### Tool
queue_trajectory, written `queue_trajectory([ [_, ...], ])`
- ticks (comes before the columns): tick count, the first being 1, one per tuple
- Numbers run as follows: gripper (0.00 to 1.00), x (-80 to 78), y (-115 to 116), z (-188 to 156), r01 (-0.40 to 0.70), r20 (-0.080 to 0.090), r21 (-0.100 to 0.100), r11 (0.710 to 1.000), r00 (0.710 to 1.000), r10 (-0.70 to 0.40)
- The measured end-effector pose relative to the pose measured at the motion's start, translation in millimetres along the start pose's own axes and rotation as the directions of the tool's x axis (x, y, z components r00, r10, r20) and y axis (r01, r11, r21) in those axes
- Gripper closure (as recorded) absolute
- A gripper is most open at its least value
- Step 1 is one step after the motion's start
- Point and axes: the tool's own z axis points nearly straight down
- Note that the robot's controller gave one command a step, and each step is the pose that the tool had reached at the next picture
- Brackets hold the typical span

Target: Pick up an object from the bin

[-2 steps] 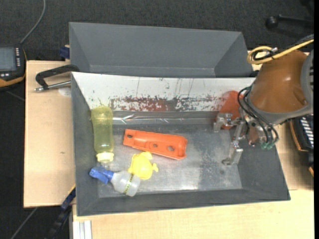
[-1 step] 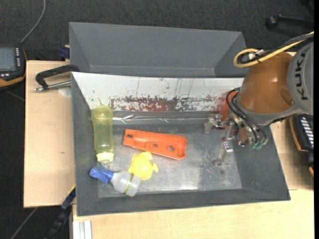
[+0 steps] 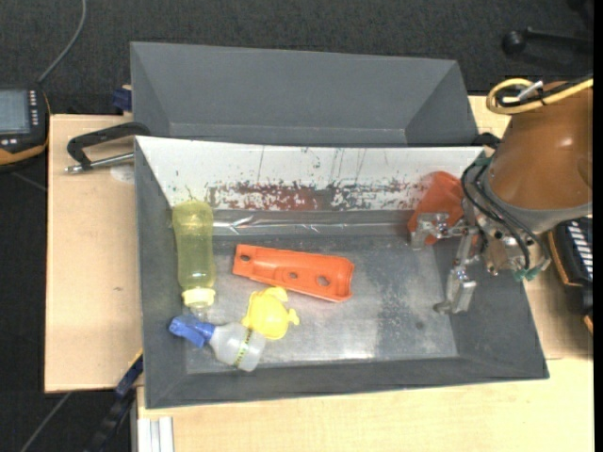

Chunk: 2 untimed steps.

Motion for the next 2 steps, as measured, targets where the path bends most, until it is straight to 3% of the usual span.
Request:
queue_trajectory([
  [1, 0.0, -2.8, 18.0, 16.5, 0.046, 0.015, 0.006, 0.999, 0.999, -0.046],
  [2, 0.0, -35.1, 70.6, 85.6, 0.084, 0.007, 0.001, 0.996, 0.996, -0.084],
])
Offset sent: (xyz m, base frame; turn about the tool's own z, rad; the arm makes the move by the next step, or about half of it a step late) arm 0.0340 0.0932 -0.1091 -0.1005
